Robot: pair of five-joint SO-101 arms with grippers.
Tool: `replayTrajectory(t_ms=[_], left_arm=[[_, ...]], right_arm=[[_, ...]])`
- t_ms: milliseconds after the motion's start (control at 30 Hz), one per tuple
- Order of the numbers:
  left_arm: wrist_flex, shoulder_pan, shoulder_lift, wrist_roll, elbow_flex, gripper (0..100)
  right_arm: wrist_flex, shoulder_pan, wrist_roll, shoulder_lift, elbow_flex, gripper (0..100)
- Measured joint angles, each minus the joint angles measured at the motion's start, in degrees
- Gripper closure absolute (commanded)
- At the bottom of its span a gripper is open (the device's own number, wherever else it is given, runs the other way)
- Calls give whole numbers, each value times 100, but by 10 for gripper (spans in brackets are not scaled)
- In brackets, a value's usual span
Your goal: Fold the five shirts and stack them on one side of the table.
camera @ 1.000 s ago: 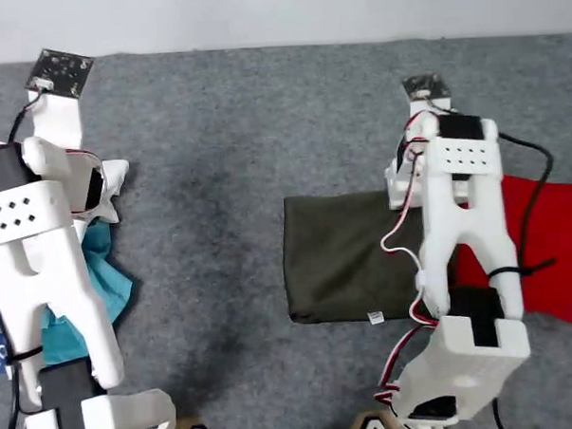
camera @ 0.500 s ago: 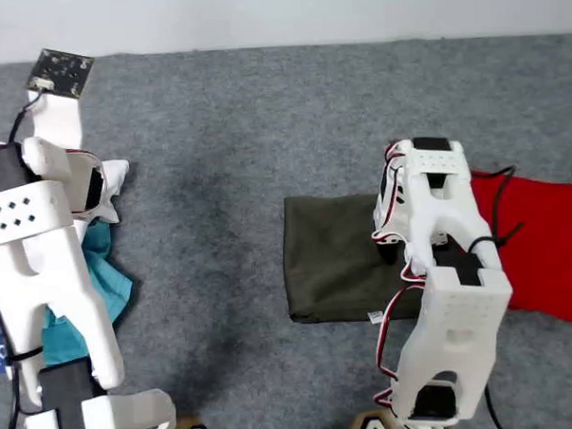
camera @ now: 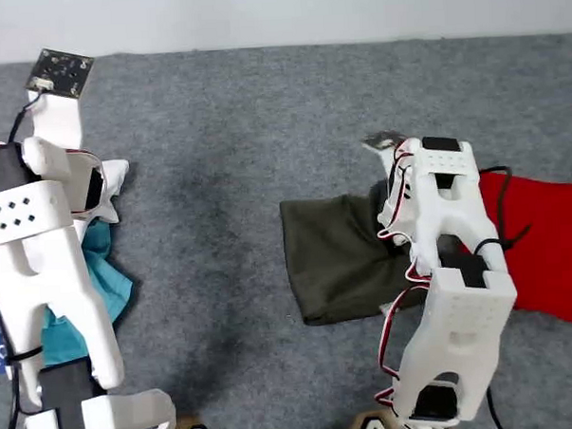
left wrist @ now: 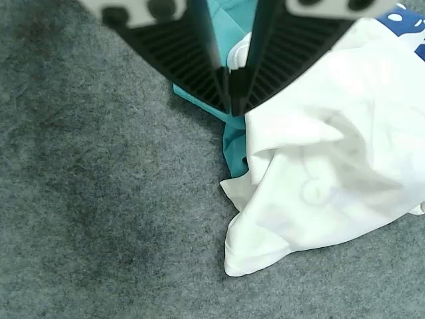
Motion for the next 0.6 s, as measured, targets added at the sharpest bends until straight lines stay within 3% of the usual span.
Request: replayTrajectory(t_ms=[167, 267, 400, 600], left_arm=[[44, 0, 0, 0, 0, 986], [44, 0, 0, 0, 0, 986], [44, 0, 0, 0, 0, 986], [53, 0, 0, 0, 0, 986]], right_arm=[[-404, -299, 2119, 18, -756, 989], [-932, -545, 2857, 53, -941, 989], [-1635, -730, 3314, 448, -1002, 976], [-1688, -730, 3147, 457, -1064, 764]])
